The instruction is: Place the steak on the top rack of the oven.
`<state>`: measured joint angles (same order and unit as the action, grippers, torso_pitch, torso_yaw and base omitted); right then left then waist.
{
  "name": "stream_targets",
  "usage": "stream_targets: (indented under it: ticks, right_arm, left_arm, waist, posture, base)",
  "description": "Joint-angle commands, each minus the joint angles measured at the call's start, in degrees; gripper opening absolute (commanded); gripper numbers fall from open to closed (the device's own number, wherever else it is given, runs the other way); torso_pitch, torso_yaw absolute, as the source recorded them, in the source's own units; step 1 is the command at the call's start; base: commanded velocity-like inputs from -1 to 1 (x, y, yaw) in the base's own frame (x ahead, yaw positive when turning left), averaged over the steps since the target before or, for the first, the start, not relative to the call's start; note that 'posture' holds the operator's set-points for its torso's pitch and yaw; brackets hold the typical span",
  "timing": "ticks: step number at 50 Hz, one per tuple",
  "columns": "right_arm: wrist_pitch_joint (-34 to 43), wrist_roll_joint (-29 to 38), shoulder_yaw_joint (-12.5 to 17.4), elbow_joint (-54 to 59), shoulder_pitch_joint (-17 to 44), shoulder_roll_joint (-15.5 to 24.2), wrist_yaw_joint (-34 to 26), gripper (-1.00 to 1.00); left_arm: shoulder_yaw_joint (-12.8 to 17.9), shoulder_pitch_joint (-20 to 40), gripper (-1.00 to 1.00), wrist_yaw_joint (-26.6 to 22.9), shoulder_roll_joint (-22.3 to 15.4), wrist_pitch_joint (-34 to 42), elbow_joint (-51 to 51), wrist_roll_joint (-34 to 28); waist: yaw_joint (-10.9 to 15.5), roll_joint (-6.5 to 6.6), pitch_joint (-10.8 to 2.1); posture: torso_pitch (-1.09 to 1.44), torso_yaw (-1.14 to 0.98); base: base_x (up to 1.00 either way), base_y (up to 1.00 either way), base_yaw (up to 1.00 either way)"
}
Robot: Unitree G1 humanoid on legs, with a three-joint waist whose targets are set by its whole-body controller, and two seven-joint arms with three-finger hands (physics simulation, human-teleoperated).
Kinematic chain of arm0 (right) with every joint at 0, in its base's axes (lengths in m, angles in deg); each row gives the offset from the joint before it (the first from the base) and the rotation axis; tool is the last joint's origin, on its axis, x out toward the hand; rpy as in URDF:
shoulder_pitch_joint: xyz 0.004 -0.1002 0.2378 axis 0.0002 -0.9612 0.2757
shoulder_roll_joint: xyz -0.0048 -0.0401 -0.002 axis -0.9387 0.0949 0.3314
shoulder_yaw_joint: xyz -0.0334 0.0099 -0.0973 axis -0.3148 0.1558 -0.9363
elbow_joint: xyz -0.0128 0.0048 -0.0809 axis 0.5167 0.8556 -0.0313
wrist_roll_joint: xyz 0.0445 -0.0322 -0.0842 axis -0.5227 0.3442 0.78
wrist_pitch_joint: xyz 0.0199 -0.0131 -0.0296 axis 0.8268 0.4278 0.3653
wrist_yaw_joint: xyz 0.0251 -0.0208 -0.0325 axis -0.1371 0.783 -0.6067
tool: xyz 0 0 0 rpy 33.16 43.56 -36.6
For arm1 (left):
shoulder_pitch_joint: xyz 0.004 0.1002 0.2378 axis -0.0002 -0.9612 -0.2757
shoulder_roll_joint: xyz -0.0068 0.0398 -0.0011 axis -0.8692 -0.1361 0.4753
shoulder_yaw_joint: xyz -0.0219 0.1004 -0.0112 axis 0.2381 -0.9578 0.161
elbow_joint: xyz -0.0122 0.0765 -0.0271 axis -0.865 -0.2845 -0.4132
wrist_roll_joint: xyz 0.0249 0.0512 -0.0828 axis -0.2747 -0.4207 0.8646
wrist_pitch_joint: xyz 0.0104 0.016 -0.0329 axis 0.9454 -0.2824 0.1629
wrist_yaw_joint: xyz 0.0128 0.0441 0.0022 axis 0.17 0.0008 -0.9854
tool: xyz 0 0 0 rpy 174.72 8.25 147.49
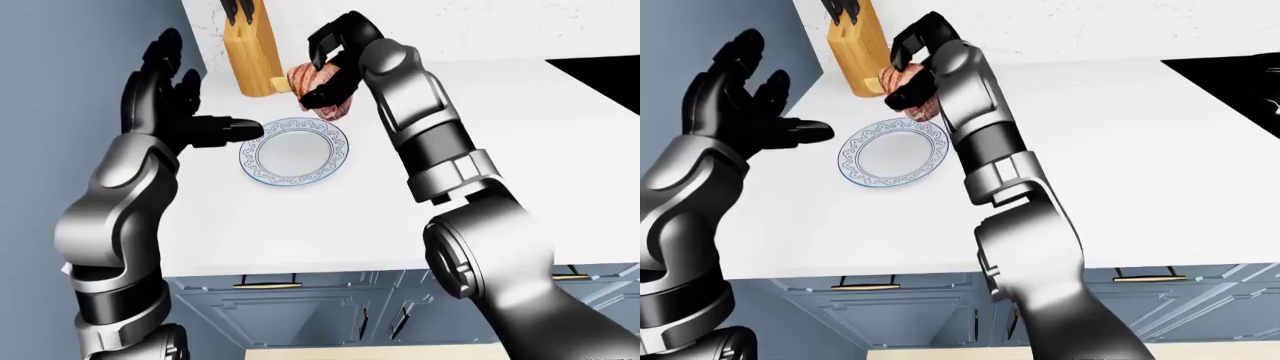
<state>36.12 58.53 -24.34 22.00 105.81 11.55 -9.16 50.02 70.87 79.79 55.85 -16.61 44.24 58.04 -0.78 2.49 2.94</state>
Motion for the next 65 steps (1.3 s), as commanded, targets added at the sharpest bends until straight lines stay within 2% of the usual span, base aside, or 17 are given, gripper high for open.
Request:
stream_targets:
  ticks: [1, 19, 31, 35, 44, 50, 56, 65]
  right_arm:
    - [-0.99, -0.17, 0.54, -3.05, 2.95, 1.08, 0.23, -1.00]
    - [2.83, -0.77, 2.34, -9.10, 1.75, 7.64, -1.34, -1.00]
    - [9.34, -2.34, 3.66, -18.74, -1.84, 11.71, -2.94, -1.00]
    - [12.15, -4.27, 5.33, -21.94, -3.09, 12.50, -1.94, -1.00]
    - [20.56, -8.31, 6.52, -34.58, -8.58, 14.68, -1.34, -1.00]
    - [23.32, -8.99, 5.99, -38.74, -10.37, 16.34, -1.39, -1.00]
    - [26.51, -9.16, 6.49, -43.66, -12.07, 17.64, -2.27, -1.00]
    - [28.75, -9.72, 7.13, -47.09, -13.54, 19.16, -2.95, -1.00]
  left_arm:
    - [0.66, 1.66, 1.00, -0.05, -0.69, -1.80, 1.51, -0.25]
    - [0.52, 1.53, 1.00, -0.56, -0.38, -1.37, 2.08, -0.85]
    - [0.66, 1.51, 1.00, -0.46, -0.27, -0.86, 2.50, -0.85]
    - [0.53, 1.37, 1.00, -0.52, -0.19, -1.21, 2.25, -1.00]
    - [0.47, 1.67, 1.00, 0.35, 0.07, -0.86, 2.39, -1.53]
    - [0.49, 2.27, 1.00, 1.46, 0.16, -0.62, 1.91, -1.98]
    - [-0.47, 7.30, 1.00, 1.86, -1.58, 1.66, -0.42, -3.08]
    - [-1.15, 11.31, 1.00, 1.26, -2.30, 4.25, -1.43, -4.99]
  waist:
    - [0.00, 0.21, -1.85]
    - [0.21, -0.37, -1.71]
    - [0.42, -0.89, -1.68]
    - [0.42, -0.99, -1.64]
    - [0.64, -1.39, -1.56]
    - [0.68, -1.55, -1.60]
    - [0.75, -1.67, -1.51]
    - [0.73, -1.80, -1.36]
  posture:
    - [0.00, 0.00]
    - [0.00, 0.00]
    - [0.00, 0.00]
    - [0.00, 0.00]
    - [0.00, 0.00]
    - [0.00, 0.00]
    - [0.00, 0.00]
    - [0.00, 0.00]
  base:
    - [0.00, 0.00, 0.00]
    - [0.00, 0.00, 0.00]
    - [0.00, 0.00, 0.00]
    - [0.00, 0.00, 0.00]
    - [0.00, 0.00, 0.00]
    - [0.00, 0.00, 0.00]
    - [0.00, 0.00, 0.00]
    - [0.00, 0.00, 0.00]
